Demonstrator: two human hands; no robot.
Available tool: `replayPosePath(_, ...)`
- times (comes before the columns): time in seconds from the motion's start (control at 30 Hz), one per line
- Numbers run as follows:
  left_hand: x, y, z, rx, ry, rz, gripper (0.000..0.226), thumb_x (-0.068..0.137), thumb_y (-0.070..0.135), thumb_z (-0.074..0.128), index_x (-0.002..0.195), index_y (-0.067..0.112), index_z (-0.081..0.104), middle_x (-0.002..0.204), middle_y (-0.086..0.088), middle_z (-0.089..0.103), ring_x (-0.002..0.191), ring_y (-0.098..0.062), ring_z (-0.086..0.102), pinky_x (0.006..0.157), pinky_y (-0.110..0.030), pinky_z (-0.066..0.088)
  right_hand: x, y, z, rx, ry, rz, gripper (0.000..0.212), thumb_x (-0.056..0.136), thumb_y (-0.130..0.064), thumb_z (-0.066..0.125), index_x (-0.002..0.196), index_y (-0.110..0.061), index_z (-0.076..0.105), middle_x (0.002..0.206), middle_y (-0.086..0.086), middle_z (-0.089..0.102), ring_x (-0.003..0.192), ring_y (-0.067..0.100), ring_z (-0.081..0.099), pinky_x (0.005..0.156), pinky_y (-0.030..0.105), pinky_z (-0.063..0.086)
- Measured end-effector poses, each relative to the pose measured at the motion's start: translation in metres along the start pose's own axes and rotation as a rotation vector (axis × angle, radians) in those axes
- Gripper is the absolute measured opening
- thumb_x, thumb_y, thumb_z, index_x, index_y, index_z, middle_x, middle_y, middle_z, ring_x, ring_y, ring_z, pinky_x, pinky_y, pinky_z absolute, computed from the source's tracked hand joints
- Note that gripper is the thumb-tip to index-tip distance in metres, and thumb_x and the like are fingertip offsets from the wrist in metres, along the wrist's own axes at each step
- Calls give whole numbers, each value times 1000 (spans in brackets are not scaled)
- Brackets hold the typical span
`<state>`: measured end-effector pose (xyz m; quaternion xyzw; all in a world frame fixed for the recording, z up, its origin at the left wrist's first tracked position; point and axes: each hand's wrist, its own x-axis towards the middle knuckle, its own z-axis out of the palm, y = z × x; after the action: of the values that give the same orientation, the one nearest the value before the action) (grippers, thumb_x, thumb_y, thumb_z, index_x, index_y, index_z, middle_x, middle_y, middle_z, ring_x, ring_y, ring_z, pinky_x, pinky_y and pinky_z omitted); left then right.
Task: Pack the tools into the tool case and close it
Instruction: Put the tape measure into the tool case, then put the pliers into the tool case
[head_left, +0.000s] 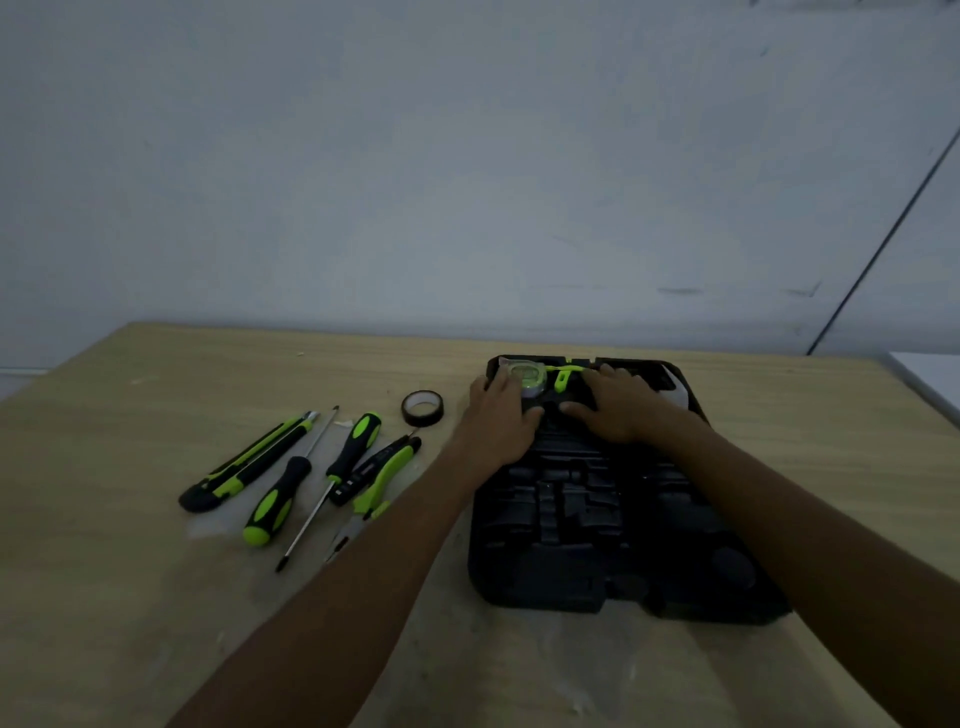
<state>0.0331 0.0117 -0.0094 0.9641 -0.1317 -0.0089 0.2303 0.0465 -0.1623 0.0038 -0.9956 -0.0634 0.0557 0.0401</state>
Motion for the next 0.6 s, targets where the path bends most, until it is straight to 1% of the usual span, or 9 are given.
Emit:
replayPosePath(0.07,-3,-1,4,-46,-15,24,60,96,40,38,144,6,24,158,-12,12,146,-34,7,119,-45,15,-5,-5,3,-16,-18,7,75,93,-57,37,147,-7,23,156,21,17,144,39,17,116,49,20)
replayPosePath(0.1,-7,-3,3,-55,-21,42,60,96,41,37,144,8,24,158,-12,14,146,-33,7,119,-45,14,-9,-10,3,-8,-14,0,73,94,-56,36,147,-7,25,156,20,17,144,38,16,117,48,20)
replayPosePath(0.2,-17,-9,-2,-63,-56,58,60,96,38,39,145,8,23,157,-15,16,146,-32,8,120,-43,14,-18,-27,3,93,5,-44,64,95,-51,37,140,-5,37,148,19,34,136,36,32,111,46,31)
replayPosePath(0.27,-27,-13,-7,-84,-70,47,61,96,38,41,145,6,23,156,-17,16,145,-33,12,119,-43,17,-26,-40,2,181,-3,-82,60,96,-47,39,140,-8,36,143,17,41,131,34,39,108,44,36)
replayPosePath(0.33,-37,-19,-12,-97,-50,53,60,95,37,44,142,6,27,154,-17,21,143,-36,19,115,-45,23,-34,-54,4,246,-5,-133,56,97,-41,42,143,-11,33,143,15,42,130,31,42,106,39,36)
replayPosePath(0.4,-45,-24,-16,-69,-39,38,59,94,35,46,142,6,27,152,-17,24,141,-34,20,114,-45,22,-39,-63,6,282,0,-146,55,96,-37,45,143,-11,32,144,16,44,129,31,45,103,37,38)
replayPosePath(0.47,-53,-32,-21,-28,-19,20,59,93,34,48,142,7,29,151,-17,26,141,-34,21,113,-46,24,-42,-71,7,275,-9,-128,59,95,-40,46,143,-9,32,144,17,44,130,32,45,104,40,41)
replayPosePath(0.53,-60,-41,-25,-27,9,7,55,92,34,49,140,10,34,149,-14,30,141,-33,23,112,-49,27,-45,-77,7,242,-26,-126,65,94,-44,48,145,-10,29,148,14,39,134,31,40,107,42,39)
replayPosePath(0.6,-65,-50,-30,-45,20,-21,52,92,34,50,138,13,37,149,-12,32,141,-31,22,112,-47,27,-49,-84,5,205,-30,-149,67,93,-44,50,146,-10,27,151,12,36,136,29,38,109,42,37)
